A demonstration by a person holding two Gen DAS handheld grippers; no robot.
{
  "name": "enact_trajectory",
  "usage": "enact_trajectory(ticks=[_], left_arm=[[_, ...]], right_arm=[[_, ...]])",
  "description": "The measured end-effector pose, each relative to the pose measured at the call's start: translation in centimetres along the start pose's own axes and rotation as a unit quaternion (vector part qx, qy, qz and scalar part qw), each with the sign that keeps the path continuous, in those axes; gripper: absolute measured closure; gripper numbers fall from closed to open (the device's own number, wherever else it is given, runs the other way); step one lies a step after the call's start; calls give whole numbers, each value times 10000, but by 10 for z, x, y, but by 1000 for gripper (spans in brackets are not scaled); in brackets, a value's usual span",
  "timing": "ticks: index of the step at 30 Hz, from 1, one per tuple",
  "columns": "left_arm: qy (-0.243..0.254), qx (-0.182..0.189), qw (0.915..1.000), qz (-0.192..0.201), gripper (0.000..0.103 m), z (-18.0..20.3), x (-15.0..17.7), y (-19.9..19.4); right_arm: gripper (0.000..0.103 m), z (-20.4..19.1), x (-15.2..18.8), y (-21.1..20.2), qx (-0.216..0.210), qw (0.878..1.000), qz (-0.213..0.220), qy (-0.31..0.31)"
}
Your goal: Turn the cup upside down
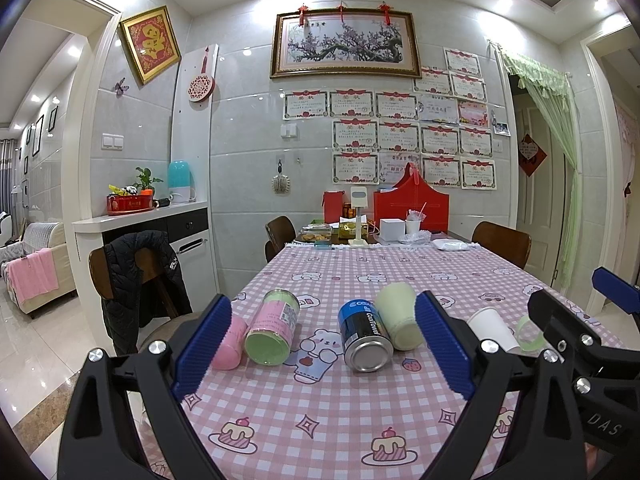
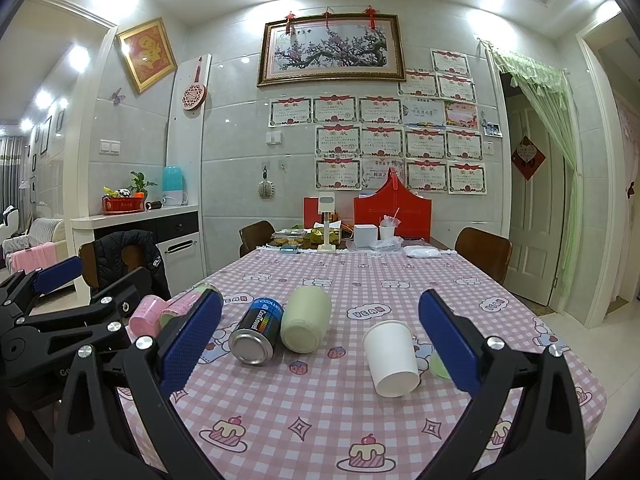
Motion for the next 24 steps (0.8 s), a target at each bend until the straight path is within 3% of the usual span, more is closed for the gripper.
enact_trajectory(ticks=[24], left_arm=[[-5, 4, 10000, -5, 11, 0, 0, 0]], right_arm=[[8, 2, 0, 1, 8, 10000, -6, 4]])
Point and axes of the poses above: each gripper's, at about its wrist camera, not at the fingertips, and y roughly the way its jaws point, z to its right, x to its underside, the point moved 7 cm from there along y, roughly the way its jaws point, and after that the axes turned 4 degrees about -y, right-handed, at the moved point
